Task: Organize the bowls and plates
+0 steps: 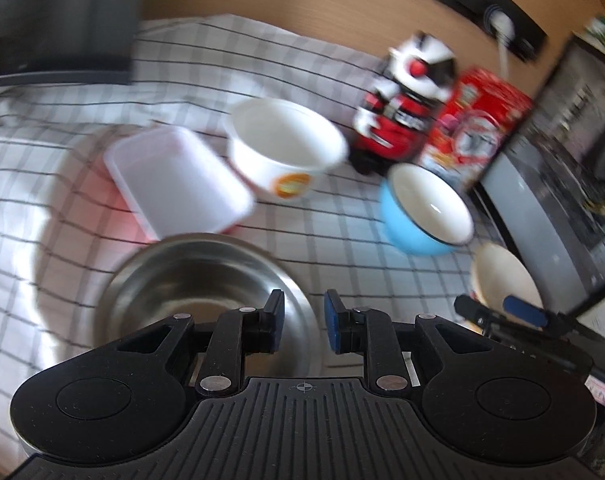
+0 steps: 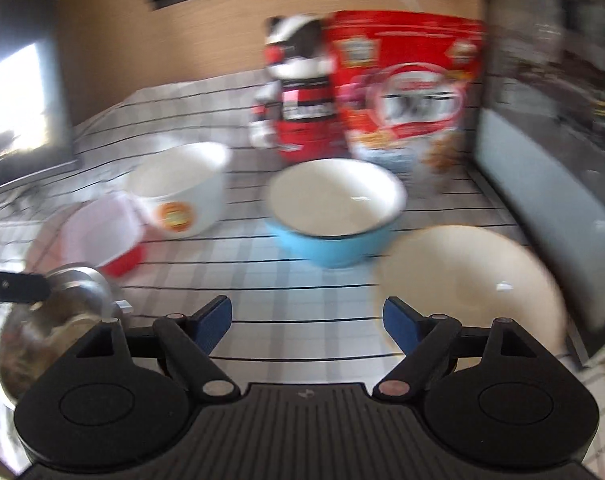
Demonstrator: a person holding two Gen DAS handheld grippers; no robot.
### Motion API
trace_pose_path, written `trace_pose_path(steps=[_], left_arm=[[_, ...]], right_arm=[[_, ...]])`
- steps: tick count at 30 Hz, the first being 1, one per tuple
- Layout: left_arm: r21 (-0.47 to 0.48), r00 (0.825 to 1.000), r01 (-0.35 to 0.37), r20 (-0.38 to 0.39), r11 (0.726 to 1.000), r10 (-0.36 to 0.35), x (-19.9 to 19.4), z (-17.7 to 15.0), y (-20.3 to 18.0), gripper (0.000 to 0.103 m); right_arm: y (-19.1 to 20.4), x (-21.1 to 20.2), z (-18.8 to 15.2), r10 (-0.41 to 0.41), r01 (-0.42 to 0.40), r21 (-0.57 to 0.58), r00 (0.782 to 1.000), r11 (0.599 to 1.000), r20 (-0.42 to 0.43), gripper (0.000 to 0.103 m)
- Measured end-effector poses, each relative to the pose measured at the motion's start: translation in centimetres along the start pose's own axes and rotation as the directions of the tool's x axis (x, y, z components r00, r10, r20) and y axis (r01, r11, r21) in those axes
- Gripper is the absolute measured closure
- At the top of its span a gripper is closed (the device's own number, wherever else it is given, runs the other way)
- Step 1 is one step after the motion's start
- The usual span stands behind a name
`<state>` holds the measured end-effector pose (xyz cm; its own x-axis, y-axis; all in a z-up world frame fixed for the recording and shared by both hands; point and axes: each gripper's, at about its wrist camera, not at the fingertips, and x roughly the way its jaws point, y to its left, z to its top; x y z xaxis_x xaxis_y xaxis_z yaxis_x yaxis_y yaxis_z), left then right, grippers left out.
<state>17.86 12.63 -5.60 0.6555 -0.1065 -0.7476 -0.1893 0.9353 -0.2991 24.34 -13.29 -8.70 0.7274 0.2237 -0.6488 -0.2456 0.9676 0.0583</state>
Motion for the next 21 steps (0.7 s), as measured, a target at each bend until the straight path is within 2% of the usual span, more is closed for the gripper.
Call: trace_pose_path(steps=[4,6,9,13,17,21], left_arm=[[0.045,0.998,0.05,-0.039,0.998,-0.049,1.8,-0.3,-3.3,0.079],[0.058,0.996,0.072,-0.057,0.996,-0.069,2.8,-0.3,-4.7,0.079],[0.068,0.992,0.11,-0.072,0.992,-0.105,4.2,-0.1,-6.8,0.079],[0.095,0.985,0.164,-0.063,0.982,-0.159,6.4,-0.2,-9.5,0.079],[0.074,0.974,0.213,-0.1,0.974,-0.205,8.5,-0.6,-11.6,0.079],[0.109,0.971,0.222,-0.12,0.969,-0.209,9.2,-0.6,-13.0,0.079]], right_arm=[[-3.0,-1.5,-0.4,-0.126,0.125,0.013,0.991,0.992,0.055,0.013],[-4.4,-2.2,-0.6,-0.163,0.161,0.024,0.983,0.987,0.084,0.007],[-6.4,-3.1,-1.2,-0.198,0.194,0.051,0.973,0.98,0.115,0.005],[-8.9,-3.3,-2.5,-0.188,0.181,0.071,0.974,0.981,0.123,0.005],[-11.3,-2.1,-3.4,-0.176,0.169,0.131,0.983,0.977,0.044,0.005],[-12.3,-1.3,-3.8,-0.151,0.146,0.176,0.988,0.974,0.015,0.006]])
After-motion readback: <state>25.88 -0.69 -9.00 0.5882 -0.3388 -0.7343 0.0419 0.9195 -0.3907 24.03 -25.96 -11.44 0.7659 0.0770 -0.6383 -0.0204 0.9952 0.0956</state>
